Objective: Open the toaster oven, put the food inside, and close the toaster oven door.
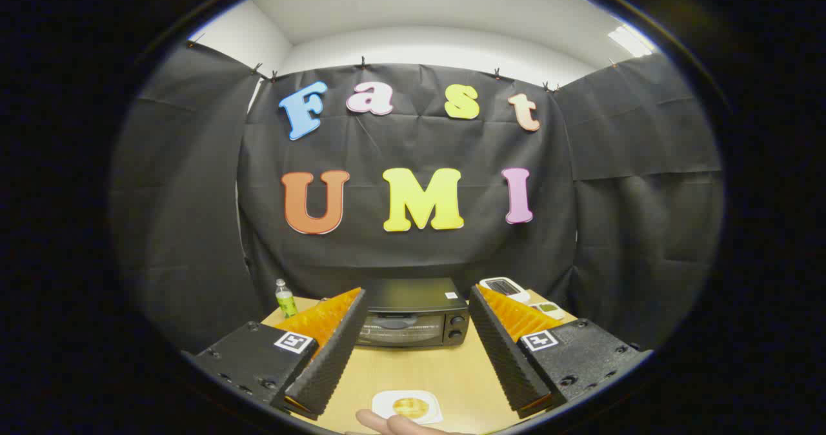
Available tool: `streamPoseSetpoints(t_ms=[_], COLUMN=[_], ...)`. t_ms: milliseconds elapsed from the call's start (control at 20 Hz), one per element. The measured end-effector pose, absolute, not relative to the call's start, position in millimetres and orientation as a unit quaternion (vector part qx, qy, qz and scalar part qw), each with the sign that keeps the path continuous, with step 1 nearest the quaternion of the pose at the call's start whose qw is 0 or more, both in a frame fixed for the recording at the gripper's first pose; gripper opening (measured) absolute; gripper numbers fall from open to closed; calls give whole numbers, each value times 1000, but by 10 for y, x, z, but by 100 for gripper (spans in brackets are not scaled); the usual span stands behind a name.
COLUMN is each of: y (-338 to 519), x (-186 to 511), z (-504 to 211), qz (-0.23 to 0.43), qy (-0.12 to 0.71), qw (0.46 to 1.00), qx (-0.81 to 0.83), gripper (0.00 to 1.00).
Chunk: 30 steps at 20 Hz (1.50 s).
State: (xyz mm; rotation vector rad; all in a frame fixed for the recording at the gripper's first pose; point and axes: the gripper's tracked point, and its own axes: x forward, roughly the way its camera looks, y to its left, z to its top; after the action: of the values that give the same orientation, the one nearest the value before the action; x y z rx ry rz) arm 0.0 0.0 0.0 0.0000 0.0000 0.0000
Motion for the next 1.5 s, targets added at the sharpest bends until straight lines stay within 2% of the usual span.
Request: streamPoseSetpoints(t_ms=[700, 800, 1200, 1400, 1500], y=[-11, -85, -123, -223, -150], x=[15, 114, 884, 1416, 1702], z=[100, 152, 111, -108, -296], qz=[-1, -17, -30, -36, -17], qy=[-2, -8, -3, 15, 31], qw=[1000, 1000, 1000, 999, 999], qx=[-7, -14, 2, 21, 20], gripper=[100, 100, 100, 100, 100])
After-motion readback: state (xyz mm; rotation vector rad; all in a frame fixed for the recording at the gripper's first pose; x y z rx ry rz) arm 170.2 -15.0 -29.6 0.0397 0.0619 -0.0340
